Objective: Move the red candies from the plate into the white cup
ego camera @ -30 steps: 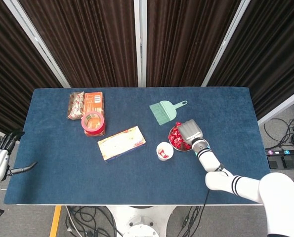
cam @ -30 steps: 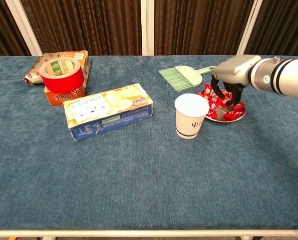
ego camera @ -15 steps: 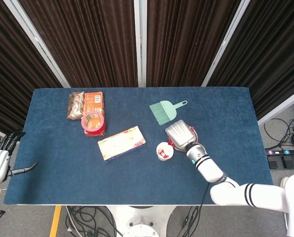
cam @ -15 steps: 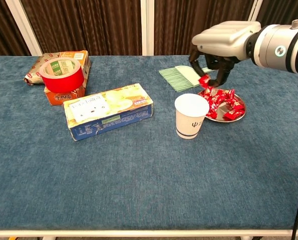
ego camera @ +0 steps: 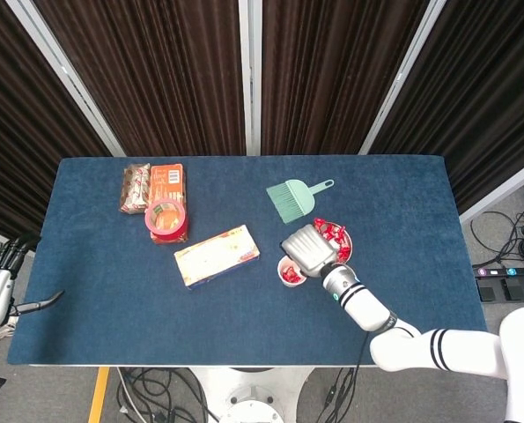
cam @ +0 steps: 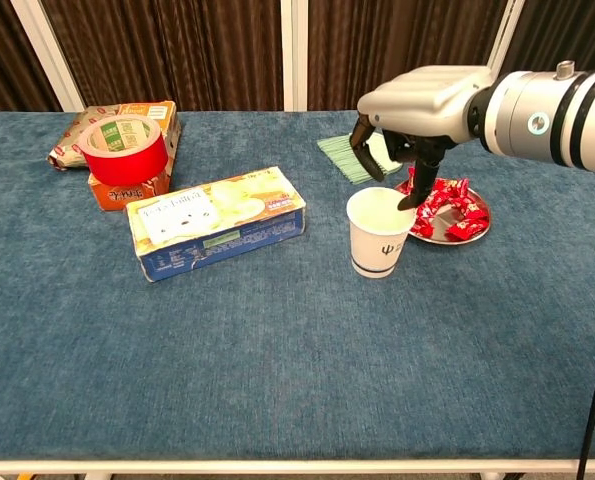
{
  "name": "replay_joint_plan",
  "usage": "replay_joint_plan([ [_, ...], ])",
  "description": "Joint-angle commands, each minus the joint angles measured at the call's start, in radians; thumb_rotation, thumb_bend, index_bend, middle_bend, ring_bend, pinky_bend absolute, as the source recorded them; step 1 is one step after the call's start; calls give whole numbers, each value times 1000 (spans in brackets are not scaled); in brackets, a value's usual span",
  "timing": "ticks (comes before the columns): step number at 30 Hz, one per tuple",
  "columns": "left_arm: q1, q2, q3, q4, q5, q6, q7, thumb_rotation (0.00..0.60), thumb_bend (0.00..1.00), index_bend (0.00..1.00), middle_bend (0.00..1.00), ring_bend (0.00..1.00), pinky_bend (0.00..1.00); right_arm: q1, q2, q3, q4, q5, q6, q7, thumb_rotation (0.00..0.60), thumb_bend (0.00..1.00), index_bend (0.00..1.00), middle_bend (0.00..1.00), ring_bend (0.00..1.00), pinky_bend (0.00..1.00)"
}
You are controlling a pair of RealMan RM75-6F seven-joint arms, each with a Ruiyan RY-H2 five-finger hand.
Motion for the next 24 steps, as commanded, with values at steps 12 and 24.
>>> replay_joint_plan([
  [12, -3, 0, 1, 6, 4, -6, -13, 249, 105, 166, 155, 99, 203, 16, -71, 1, 246, 93, -35, -25, 600, 99, 547, 1000, 1000, 1000],
  [24, -7, 0, -3, 12, 2, -7, -17, 246, 105, 166, 156, 99, 203, 69, -231, -2, 552, 102, -212, 19, 600, 101, 486, 1000, 1000, 1000],
])
